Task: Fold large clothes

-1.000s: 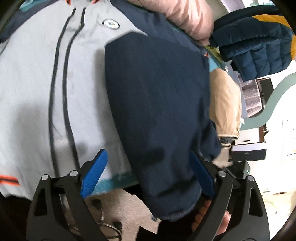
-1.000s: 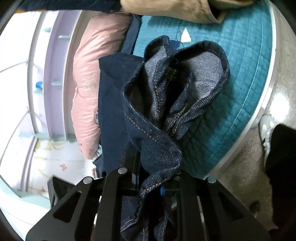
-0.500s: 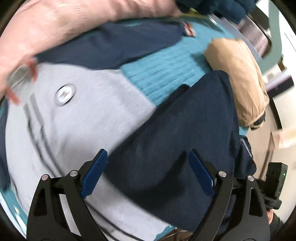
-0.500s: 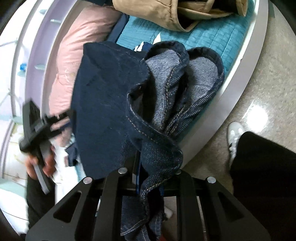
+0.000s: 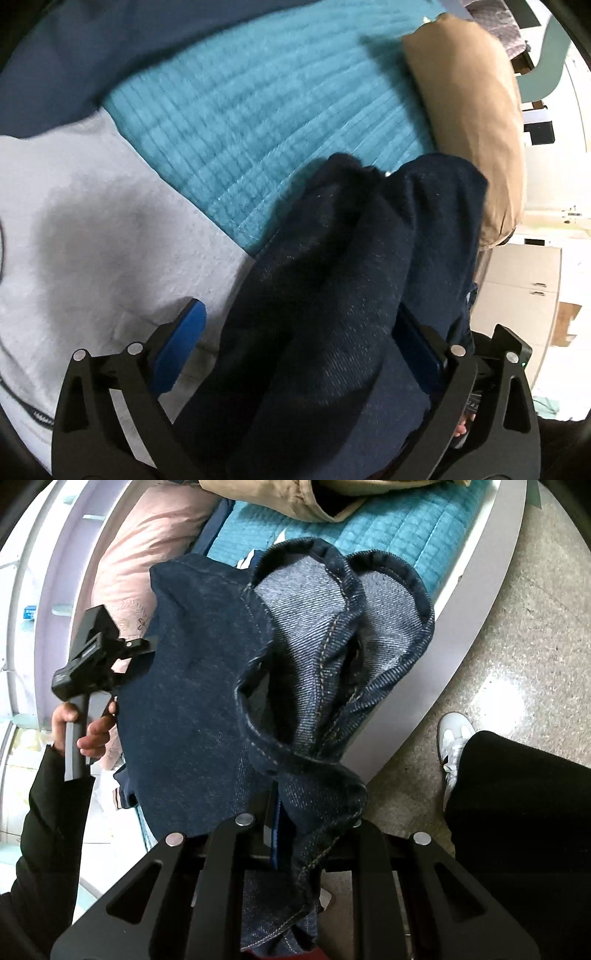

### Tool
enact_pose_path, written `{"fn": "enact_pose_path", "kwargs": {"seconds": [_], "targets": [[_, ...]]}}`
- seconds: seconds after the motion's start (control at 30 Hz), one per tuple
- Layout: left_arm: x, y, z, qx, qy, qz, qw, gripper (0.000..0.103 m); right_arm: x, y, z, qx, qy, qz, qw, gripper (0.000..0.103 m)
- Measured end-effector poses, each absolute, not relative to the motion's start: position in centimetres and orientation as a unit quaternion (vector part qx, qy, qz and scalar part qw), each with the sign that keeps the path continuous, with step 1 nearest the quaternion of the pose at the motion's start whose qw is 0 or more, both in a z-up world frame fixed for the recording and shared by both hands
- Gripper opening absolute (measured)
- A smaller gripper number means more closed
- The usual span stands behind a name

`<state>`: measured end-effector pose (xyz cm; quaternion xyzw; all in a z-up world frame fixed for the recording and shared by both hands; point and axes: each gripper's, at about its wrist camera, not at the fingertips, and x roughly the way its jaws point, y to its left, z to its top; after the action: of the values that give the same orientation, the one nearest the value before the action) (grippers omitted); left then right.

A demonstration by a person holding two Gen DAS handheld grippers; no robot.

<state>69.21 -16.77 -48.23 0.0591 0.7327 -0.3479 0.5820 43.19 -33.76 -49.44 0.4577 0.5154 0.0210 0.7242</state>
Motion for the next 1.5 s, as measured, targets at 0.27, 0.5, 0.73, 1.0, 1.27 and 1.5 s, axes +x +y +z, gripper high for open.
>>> {"fn": "enact_pose_path", "kwargs": {"seconds": [0.27, 0.5, 0.73, 1.0, 1.27, 1.5], "targets": [[68.1, -18.2, -47.1, 0.083, 0.732, -0.357, 0.574, 0.084, 43.5, -33.6, -49.3, 0.446, 0.521, 0.017, 0.727, 0.014], [66.3, -19.5, -46.0, 0.109, 0.712, -0.347, 0.601, 0.07, 43.4, -33.5, -48.9, 0.434, 0.522, 0.017, 0.734, 0.014], [61.5, -19.8, -42.1, 0.136, 0.645, -0.338, 0.672, 0.054, 43.5, -32.3, -47.4, 0.392, 0.52, 0.009, 0.759, 0.013], [59.1, -18.1, -37.5, 0.115, 0.606, -0.351, 0.705, 0.046, 42.8, -30.8, -44.0, 0.348, 0.499, 0.012, 0.794, 0.013], [57.6, -16.9, -31.7, 0.089, 0.57, -0.369, 0.729, 0.044, 42.0, -31.9, -39.3, 0.359, 0.448, 0.027, 0.819, 0.013], [58.4, -19.6, -25.8, 0.076, 0.533, -0.384, 0.751, 0.044, 42.6, -35.9, -34.6, 0.374, 0.394, 0.033, 0.839, 0.013]]}}
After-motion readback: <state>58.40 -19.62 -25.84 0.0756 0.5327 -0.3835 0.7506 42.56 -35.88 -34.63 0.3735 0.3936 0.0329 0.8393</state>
